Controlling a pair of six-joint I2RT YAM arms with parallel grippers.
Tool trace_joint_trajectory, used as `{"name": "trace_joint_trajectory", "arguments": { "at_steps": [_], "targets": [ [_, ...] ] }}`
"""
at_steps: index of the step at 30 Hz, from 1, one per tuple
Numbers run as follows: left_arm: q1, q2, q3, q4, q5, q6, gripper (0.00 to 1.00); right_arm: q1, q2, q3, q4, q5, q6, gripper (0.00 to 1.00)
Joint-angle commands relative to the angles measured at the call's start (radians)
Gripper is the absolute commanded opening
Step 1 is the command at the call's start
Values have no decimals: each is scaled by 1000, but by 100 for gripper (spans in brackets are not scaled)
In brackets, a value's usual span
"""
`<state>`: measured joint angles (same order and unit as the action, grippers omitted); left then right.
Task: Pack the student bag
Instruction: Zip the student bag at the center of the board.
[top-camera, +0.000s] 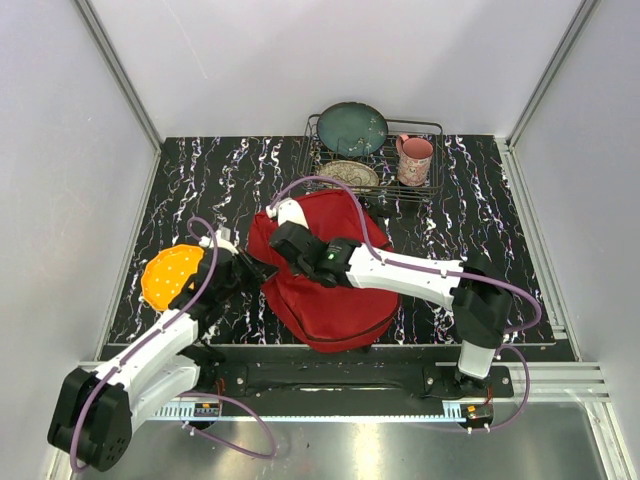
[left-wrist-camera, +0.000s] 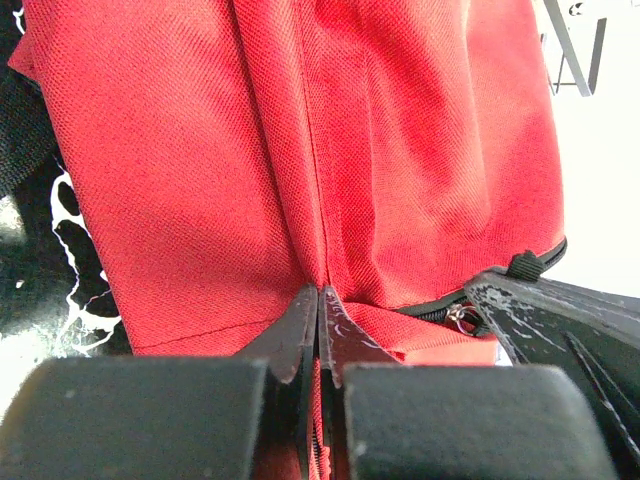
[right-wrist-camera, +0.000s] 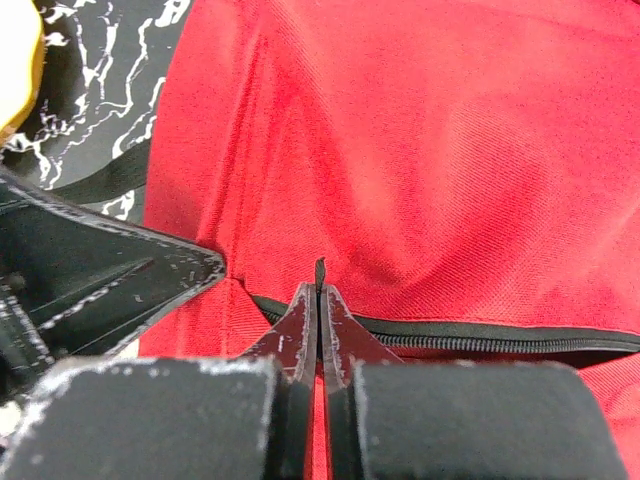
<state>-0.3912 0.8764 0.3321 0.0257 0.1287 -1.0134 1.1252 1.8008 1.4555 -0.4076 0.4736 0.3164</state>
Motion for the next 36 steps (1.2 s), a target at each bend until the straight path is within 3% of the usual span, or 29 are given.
{"name": "trace_joint_trajectory", "arguments": {
  "at_steps": [1, 9, 25, 26, 29, 32, 36],
  "targets": [
    [17, -57, -16, 51, 15, 2, 0, 2, -63, -23, 27, 108, 27, 0],
    [57, -215, -33, -99, -15, 41, 0, -90, -136, -116, 30, 109, 99, 0],
    [114, -244, -42, -149, 31, 56, 0, -206, -233, -221, 61, 54, 116, 0],
    [117, -243, -42, -117, 52, 55, 9, -206, -236, -225, 67, 36, 113, 0],
    [117, -231, -44, 43, 170, 27, 54, -205, -236, -240, 99, -58, 142, 0],
    [115, -177, -10, 103, 196, -1, 81, -206, -238, -262, 133, -113, 173, 0],
    [114, -62, 36, 147, 232, -10, 89, -203, -250, -279, 144, -136, 188, 0]
  ]
}}
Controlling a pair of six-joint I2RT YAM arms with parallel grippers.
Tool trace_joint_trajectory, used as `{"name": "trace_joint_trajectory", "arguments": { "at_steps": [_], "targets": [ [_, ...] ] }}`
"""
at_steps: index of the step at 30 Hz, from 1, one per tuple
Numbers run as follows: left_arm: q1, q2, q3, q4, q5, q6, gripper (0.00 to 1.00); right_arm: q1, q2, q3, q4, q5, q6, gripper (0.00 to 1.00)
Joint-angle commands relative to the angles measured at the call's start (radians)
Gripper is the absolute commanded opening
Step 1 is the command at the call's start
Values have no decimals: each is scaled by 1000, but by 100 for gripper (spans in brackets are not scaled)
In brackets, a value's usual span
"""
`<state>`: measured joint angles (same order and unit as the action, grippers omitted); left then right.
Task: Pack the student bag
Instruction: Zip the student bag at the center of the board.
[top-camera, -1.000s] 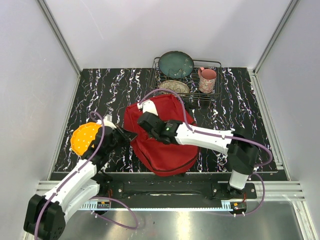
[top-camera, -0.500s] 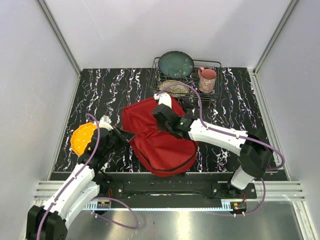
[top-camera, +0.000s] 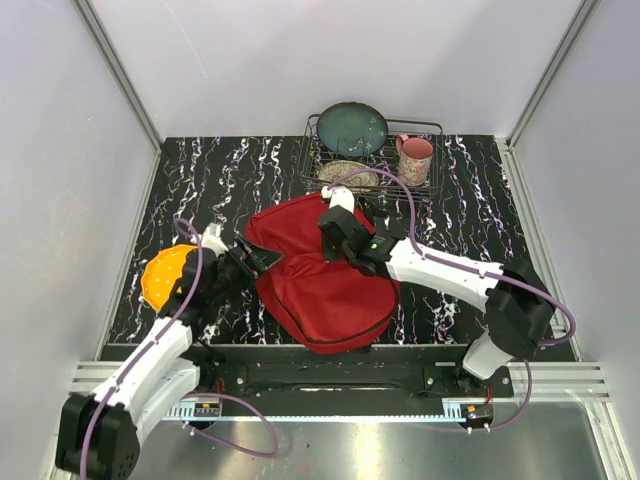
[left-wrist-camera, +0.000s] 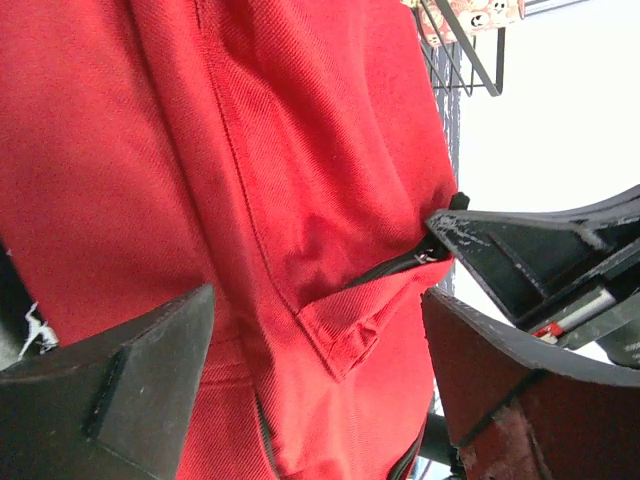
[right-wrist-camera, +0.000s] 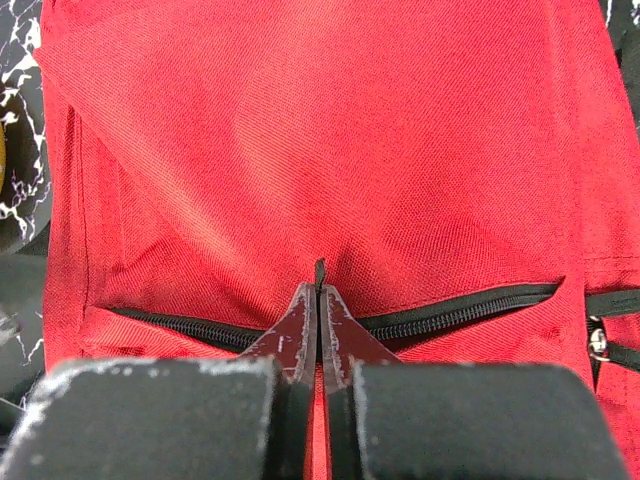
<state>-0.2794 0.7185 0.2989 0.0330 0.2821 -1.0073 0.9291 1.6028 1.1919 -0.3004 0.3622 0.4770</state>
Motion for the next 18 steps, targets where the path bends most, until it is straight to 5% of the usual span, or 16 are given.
{"name": "trace_joint_trajectory", "arguments": {
  "at_steps": [1, 9, 18],
  "targets": [
    [3, 125, 78, 163, 112, -22, 90, -7, -55, -17, 38, -26, 26, 0],
    [-24, 403, 124, 281, 181, -53, 87, -7, -70, -40, 49, -43, 32, 0],
    [-29, 463, 121, 306, 127, -53, 31, -6, -81, -58, 60, -62, 32, 0]
  ]
}}
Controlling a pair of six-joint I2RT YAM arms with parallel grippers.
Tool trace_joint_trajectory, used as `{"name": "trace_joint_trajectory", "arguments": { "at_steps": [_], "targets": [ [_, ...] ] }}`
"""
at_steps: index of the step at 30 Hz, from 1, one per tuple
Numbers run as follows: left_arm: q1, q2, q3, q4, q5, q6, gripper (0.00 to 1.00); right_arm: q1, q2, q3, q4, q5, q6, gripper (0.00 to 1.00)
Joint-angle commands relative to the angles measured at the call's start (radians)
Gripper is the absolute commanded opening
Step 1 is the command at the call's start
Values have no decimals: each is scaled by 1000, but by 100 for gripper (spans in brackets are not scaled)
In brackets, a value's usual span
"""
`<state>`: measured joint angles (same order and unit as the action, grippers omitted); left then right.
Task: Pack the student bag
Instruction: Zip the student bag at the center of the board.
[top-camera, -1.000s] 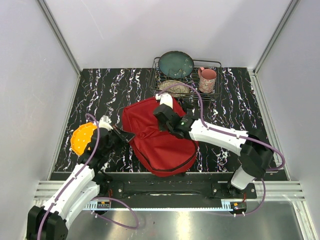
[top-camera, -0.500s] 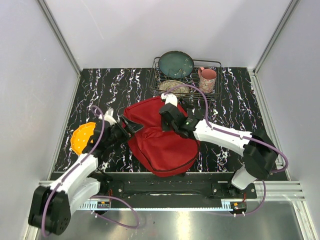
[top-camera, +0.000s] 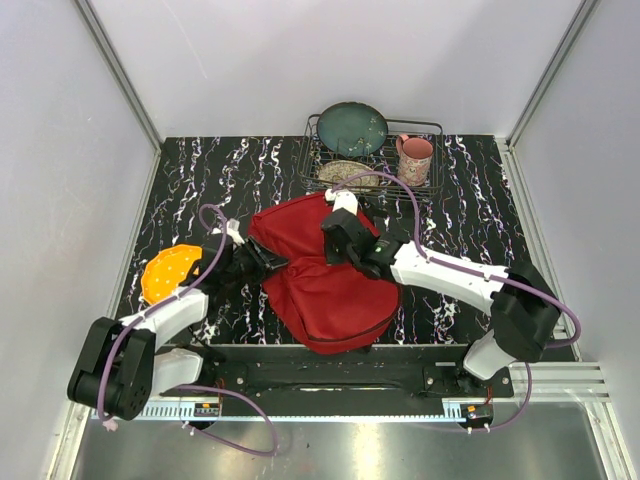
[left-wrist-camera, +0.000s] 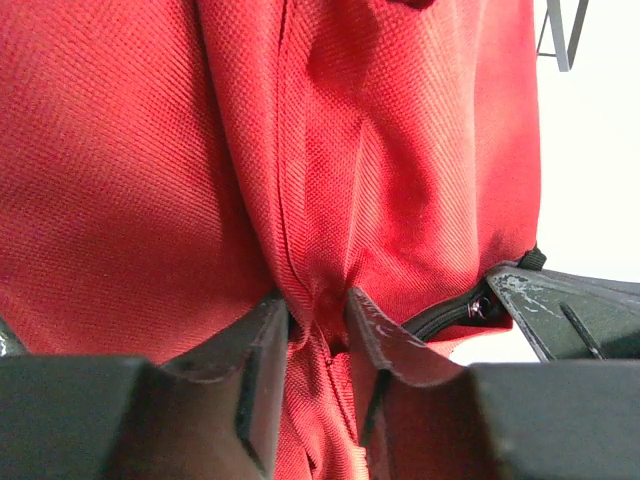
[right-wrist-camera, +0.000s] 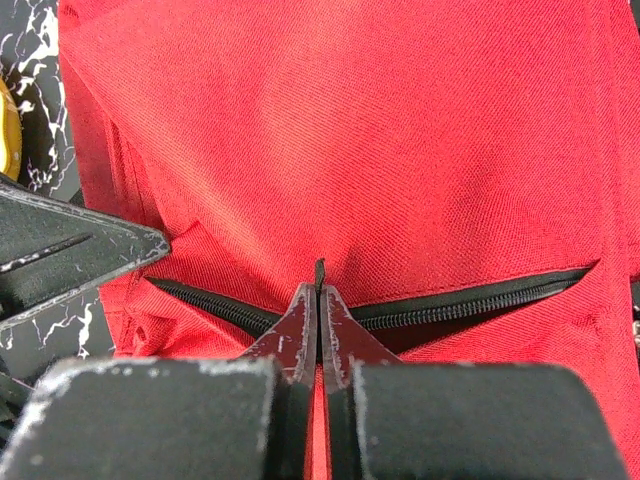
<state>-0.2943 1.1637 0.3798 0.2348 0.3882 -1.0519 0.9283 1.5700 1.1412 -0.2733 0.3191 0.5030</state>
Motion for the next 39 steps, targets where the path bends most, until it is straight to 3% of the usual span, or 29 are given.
{"name": "trace_joint_trajectory", "arguments": {
  "at_steps": [1, 2, 5, 6, 12, 25, 35, 36, 39],
  "targets": [
    [-14, 24, 44, 113, 24, -8, 26, -6, -50, -12, 34, -18, 3, 0],
    [-13, 34, 47, 116, 28, -8, 19, -5, -54, -15, 33, -18, 3, 0],
    [-14, 56, 64, 113, 37, -3, 10, -5, -64, -29, 34, -20, -6, 0],
    [-13, 57, 68, 112, 38, 0, 0, -5, -74, -35, 42, -20, -7, 0],
    [-13, 11, 53, 77, 32, 16, 0, -5, -93, -55, 26, 70, -20, 0],
    [70, -378, -32, -232, -35, 108, 0, -120, -85, 17, 5, 124, -38, 0],
    [113, -409, -81, -241, 9, 105, 0, -146, -108, -61, 12, 95, -1, 0],
    [113, -403, -75, -238, 56, 105, 20, -146, -113, -67, 20, 78, -3, 0],
    [110, -403, -21, -193, 118, 134, 48, -146, -126, -92, 57, 2, 8, 0]
  ]
}}
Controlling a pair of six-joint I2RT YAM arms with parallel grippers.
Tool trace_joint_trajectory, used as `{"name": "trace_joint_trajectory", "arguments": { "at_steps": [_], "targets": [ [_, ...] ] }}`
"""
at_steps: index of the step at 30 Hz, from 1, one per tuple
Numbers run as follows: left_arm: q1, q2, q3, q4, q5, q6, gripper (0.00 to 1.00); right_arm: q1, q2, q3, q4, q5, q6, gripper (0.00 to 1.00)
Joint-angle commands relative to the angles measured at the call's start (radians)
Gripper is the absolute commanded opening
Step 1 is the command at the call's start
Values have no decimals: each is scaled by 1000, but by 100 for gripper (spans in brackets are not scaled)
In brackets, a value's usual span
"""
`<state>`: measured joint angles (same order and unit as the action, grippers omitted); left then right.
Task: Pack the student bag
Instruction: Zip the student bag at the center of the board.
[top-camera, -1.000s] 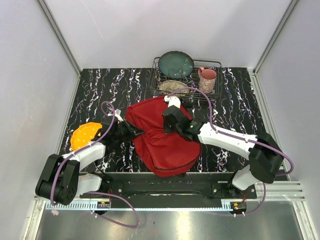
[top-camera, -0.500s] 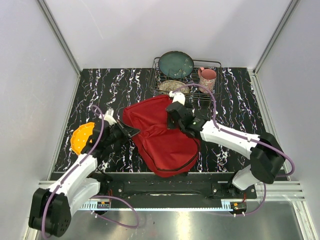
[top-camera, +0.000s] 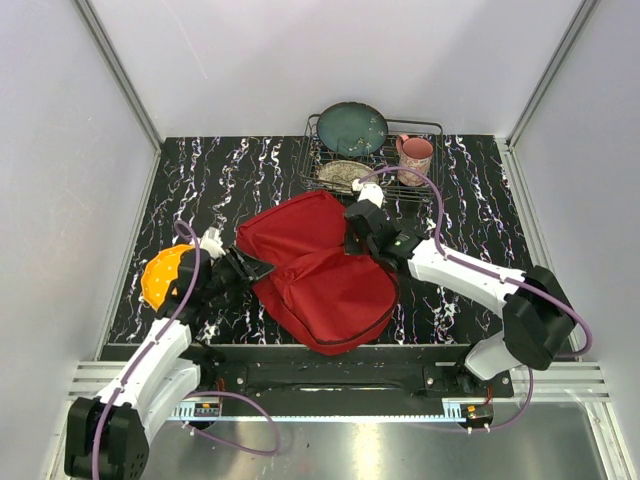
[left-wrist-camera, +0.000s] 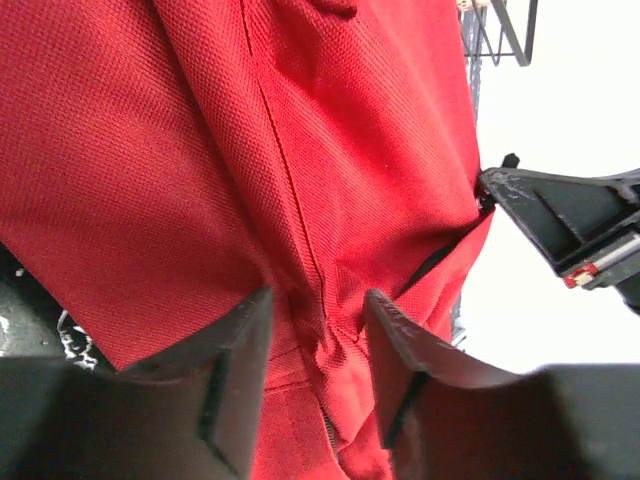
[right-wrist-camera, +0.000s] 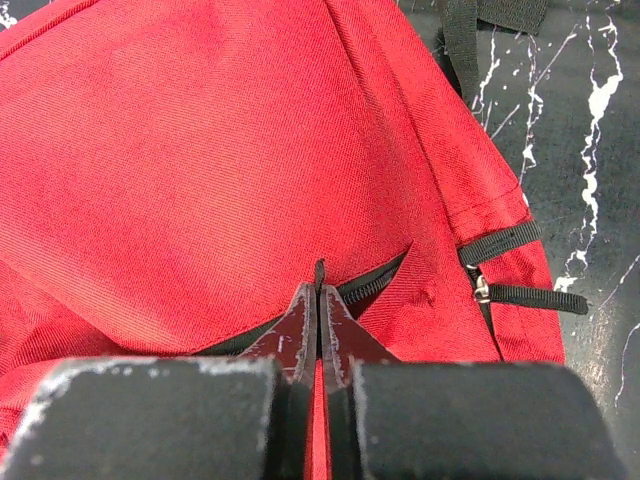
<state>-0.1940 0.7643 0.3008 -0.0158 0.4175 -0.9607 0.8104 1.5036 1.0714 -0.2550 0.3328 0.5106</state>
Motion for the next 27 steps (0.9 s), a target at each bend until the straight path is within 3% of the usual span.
{"name": "trace_joint_trajectory", "arguments": {
  "at_steps": [1, 4, 6, 13, 19, 27],
  "targets": [
    [10, -29, 78, 38, 87, 60, 67, -28, -62, -28, 43, -27, 3, 0],
    [10, -92, 191, -99, 29, 186, 84, -28, -56, -28, 48, -57, 8, 0],
    [8, -103, 262, -137, 35, 281, 88, -28, -51, -24, 51, -80, 9, 0],
    [-118, 100, 394, -156, 103, 508, 90, -28, -48, -13, 56, -103, 16, 0],
    [-333, 259, 454, -202, -51, 629, 89, -28, -65, 2, 34, -103, 2, 0],
    [-389, 300, 423, -194, -235, 643, 89, -28, -80, 15, 19, -117, 2, 0]
  ]
}}
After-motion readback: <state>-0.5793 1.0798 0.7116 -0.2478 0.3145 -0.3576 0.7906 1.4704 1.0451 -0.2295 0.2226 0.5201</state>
